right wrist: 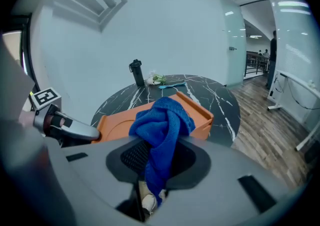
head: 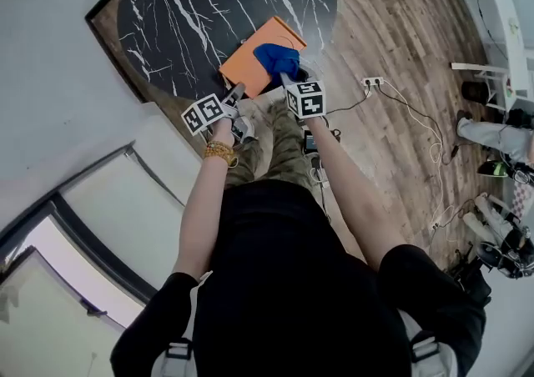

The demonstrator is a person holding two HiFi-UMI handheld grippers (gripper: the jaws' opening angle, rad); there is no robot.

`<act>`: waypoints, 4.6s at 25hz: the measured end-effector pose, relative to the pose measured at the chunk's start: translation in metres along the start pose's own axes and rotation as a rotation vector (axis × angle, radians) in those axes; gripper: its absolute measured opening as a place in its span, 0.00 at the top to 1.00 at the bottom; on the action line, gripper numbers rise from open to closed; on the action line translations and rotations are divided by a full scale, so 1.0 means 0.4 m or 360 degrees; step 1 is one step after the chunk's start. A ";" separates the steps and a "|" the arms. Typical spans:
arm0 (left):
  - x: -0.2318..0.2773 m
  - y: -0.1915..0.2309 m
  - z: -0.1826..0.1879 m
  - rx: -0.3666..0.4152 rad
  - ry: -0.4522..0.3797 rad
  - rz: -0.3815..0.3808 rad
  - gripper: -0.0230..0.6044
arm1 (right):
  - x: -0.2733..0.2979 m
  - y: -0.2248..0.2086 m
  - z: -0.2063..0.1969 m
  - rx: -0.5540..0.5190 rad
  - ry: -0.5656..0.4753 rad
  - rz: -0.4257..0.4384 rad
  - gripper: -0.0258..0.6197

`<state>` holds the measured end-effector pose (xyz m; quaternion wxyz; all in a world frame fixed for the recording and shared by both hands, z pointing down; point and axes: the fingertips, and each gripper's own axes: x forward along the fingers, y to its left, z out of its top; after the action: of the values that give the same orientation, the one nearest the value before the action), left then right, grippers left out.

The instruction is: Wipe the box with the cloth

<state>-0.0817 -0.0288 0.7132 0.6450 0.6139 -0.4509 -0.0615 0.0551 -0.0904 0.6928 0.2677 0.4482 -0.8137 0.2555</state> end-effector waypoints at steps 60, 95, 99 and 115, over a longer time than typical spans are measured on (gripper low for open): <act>-0.111 -0.099 -0.017 0.0175 0.0228 -0.0005 0.67 | -0.313 0.106 0.042 -0.0810 -0.0112 0.0476 0.84; 0.030 0.009 -0.016 -0.0624 -0.0658 0.0807 0.59 | 0.331 -0.160 0.152 -0.2680 0.0114 0.1643 0.84; 0.026 0.007 -0.018 -0.0602 -0.0639 0.0869 0.60 | 0.273 -0.192 0.097 -0.2804 0.0102 0.1715 0.84; 0.030 0.015 -0.019 -0.0673 -0.0666 0.0792 0.58 | -0.082 -0.220 0.073 -0.1982 0.0395 0.2215 0.84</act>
<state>-0.0726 -0.0293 0.7254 0.6466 0.3134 -0.6852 -0.1187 0.1403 -0.1311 0.6654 0.3311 -0.3929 -0.8544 -0.0771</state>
